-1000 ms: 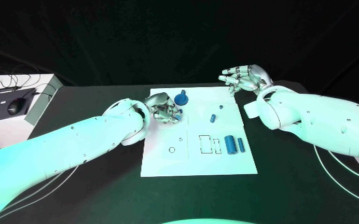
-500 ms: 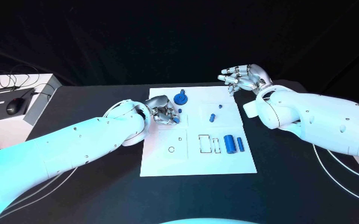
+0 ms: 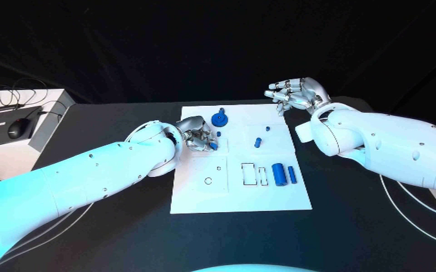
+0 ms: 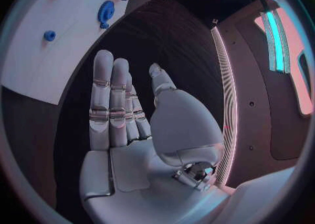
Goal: Assemble the parts on the task board
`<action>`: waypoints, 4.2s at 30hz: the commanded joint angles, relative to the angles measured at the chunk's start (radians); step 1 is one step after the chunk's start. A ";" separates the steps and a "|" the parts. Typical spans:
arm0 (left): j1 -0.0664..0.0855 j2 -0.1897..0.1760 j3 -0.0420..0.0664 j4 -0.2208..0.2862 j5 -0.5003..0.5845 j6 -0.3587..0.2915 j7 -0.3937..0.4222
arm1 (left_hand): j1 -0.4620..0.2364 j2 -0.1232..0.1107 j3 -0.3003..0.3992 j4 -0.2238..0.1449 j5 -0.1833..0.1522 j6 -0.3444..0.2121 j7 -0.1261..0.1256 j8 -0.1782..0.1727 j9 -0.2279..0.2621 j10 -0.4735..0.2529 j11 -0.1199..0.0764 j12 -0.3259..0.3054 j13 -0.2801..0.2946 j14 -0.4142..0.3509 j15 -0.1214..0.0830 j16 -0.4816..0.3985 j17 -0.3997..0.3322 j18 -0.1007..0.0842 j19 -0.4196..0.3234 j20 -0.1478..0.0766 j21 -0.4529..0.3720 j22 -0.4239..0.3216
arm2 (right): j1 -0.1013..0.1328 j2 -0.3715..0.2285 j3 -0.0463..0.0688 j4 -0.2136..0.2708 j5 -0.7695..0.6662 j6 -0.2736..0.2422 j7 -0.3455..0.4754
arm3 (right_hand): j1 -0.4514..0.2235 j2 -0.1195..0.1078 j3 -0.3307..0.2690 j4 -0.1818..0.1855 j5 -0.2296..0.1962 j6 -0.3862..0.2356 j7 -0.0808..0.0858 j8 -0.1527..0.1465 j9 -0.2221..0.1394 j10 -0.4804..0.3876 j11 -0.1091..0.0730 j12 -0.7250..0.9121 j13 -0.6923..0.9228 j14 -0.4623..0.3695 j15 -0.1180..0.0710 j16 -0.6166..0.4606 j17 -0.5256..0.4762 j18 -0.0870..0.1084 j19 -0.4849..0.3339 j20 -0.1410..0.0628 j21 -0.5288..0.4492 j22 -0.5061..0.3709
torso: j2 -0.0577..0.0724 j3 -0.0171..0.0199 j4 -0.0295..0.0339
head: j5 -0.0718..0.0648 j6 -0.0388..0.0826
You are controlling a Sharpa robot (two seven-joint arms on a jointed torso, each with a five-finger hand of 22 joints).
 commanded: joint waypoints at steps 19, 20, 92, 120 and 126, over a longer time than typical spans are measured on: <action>-0.002 -0.002 0.000 -0.002 0.020 0.026 0.022 | 0.022 -0.033 0.084 -0.043 -0.004 -0.155 -0.003 -0.001 -0.007 -0.034 0.010 0.001 -0.017 -0.031 0.009 0.010 -0.007 0.009 -0.022 0.006 0.004 0.011 | -0.001 0.000 0.000 0.001 -0.008 0.012 0.007 | -0.003 0.006 -0.004 -0.002 0.005 -0.004 0.009 0.000 0.000 -0.002 -0.007 -0.001 0.002 0.007 0.001 -0.003 0.002 0.011 0.010 -0.003 0.004 -0.003 | 0.000 0.0008 -0.0010 | -0.002 -0.001; -0.002 -0.002 0.000 -0.002 0.020 0.027 0.022 | 0.024 -0.035 0.084 -0.047 -0.004 -0.156 -0.002 -0.001 -0.007 -0.034 0.010 0.001 -0.018 -0.031 0.009 0.010 -0.007 0.009 -0.022 0.006 0.004 0.012 | -0.001 0.000 0.000 0.001 -0.008 0.012 0.007 | -0.003 0.006 -0.004 -0.002 0.005 -0.004 0.009 0.000 0.000 -0.002 -0.007 -0.001 0.002 0.007 0.001 -0.003 0.002 0.011 0.010 -0.003 0.004 -0.003 | 0.000 0.0008 -0.0010 | -0.002 -0.001; -0.002 -0.009 0.004 -0.001 0.019 -0.012 0.061 | 0.034 -0.023 0.096 -0.110 -0.008 -0.059 0.009 0.001 -0.004 -0.017 0.013 0.006 -0.038 -0.023 0.010 0.018 -0.013 0.023 -0.025 0.008 0.031 0.028 | -0.002 0.002 0.000 0.000 -0.009 0.014 0.007 | -0.003 0.007 -0.005 -0.002 0.004 -0.003 0.009 0.001 0.000 -0.001 -0.007 -0.001 0.002 0.007 0.001 -0.003 0.002 0.011 0.011 -0.003 0.004 -0.003 | -0.001 0.0003 0.0004 | 0.001 -0.001; -0.002 -0.011 0.004 0.000 0.025 -0.022 0.070 | 0.039 -0.025 0.111 -0.134 -0.009 -0.131 0.003 -0.001 -0.007 -0.012 0.013 0.004 -0.037 -0.020 0.010 0.016 -0.010 0.025 -0.026 0.007 0.041 0.031 | -0.002 0.002 0.000 -0.001 -0.009 0.014 0.006 | -0.004 0.009 -0.006 -0.002 0.004 -0.001 0.008 0.001 0.000 0.000 -0.007 -0.001 0.002 0.009 0.000 -0.003 0.002 0.010 0.011 -0.004 0.005 -0.003 | -0.001 0.0010 -0.0003 | 0.002 -0.003; -0.002 -0.012 0.004 0.001 0.028 -0.025 0.072 | 0.041 -0.027 0.111 -0.136 -0.009 -0.164 -0.003 -0.001 -0.007 -0.011 0.011 0.002 -0.038 -0.019 0.008 0.016 -0.009 0.024 -0.026 0.007 0.042 0.031 | -0.002 0.002 0.000 0.000 -0.009 0.014 0.005 | -0.004 0.009 -0.006 -0.002 0.004 -0.001 0.008 0.001 0.000 0.000 -0.007 -0.001 0.002 0.009 0.000 -0.003 0.002 0.010 0.011 -0.004 0.005 -0.003 | 0.000 0.0007 -0.0005 | 0.002 -0.003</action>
